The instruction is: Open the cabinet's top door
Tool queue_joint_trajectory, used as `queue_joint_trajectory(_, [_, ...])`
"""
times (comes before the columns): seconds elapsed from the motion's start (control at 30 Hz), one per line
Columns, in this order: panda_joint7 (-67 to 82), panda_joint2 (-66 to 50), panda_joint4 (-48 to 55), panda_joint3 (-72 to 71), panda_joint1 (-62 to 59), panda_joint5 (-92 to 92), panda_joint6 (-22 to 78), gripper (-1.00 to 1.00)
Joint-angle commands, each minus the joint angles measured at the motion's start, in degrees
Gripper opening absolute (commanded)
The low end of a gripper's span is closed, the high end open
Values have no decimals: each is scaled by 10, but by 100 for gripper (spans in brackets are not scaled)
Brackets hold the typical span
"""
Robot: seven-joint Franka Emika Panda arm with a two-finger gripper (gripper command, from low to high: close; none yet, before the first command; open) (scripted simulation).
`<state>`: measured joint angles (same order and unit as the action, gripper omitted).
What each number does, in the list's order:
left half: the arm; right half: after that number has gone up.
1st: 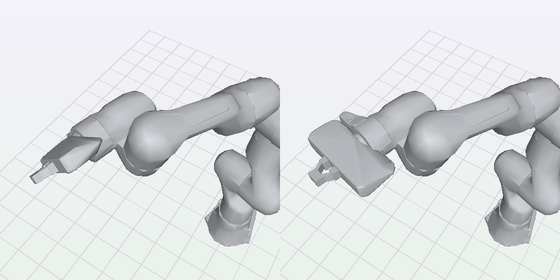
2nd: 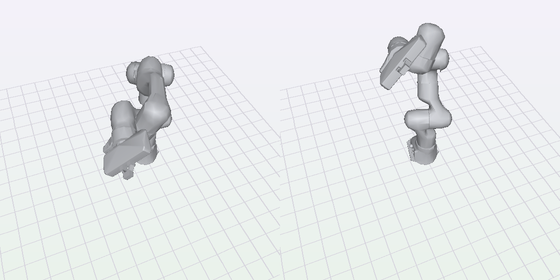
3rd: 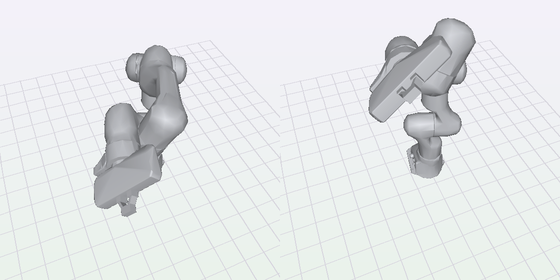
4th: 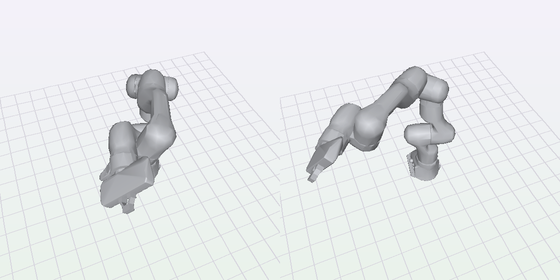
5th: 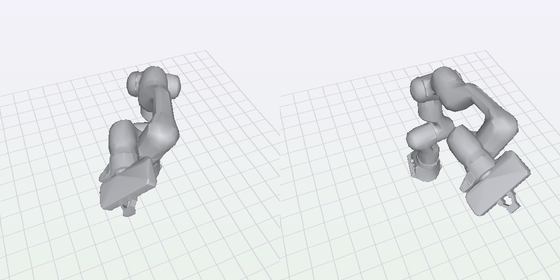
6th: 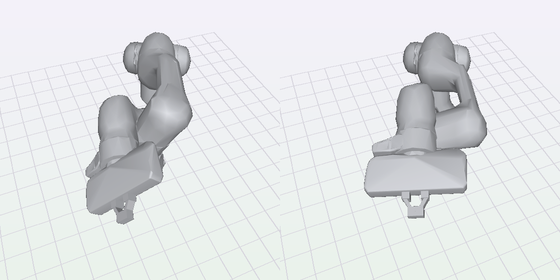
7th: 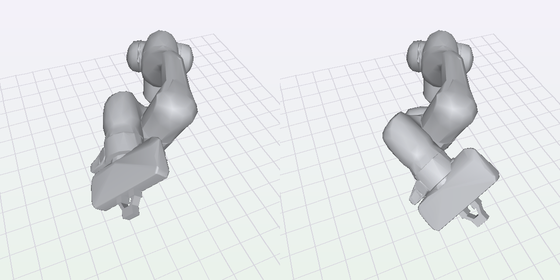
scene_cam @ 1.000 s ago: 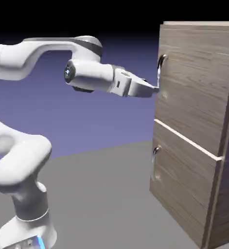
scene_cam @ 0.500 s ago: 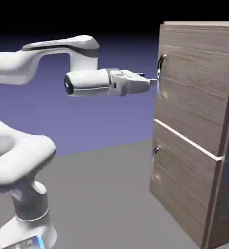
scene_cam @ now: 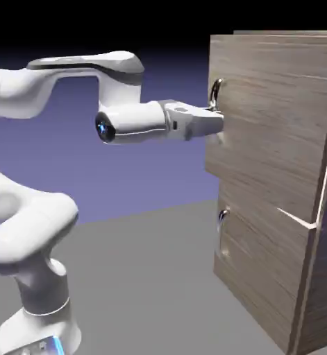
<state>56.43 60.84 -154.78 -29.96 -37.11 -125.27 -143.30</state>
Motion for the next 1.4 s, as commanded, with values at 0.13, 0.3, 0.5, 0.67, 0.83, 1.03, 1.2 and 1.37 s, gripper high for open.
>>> queue_joint_trajectory(0.13, [-22, 35, -51, 104, 36, 111, 87, -100])
queue_joint_trajectory(0.3, [-35, 55, -78, 208, 47, 222, 179, -100])
queue_joint_trajectory(0.5, [-35, 47, -80, 332, 43, 351, 296, -100])
queue_joint_trajectory(0.67, [-23, 8, -53, 436, 44, 453, 399, -100])
queue_joint_trajectory(0.83, [-2, -58, 3, 540, 64, 547, 509, -100])
queue_joint_trajectory(1.03, [32, -164, 107, 665, 125, 638, 651, -100])
queue_joint_trajectory(1.2, [65, -259, 211, 767, 201, 685, 770, -100])
queue_joint_trajectory(1.37, [104, -352, 311, 870, 285, 706, 883, -100])
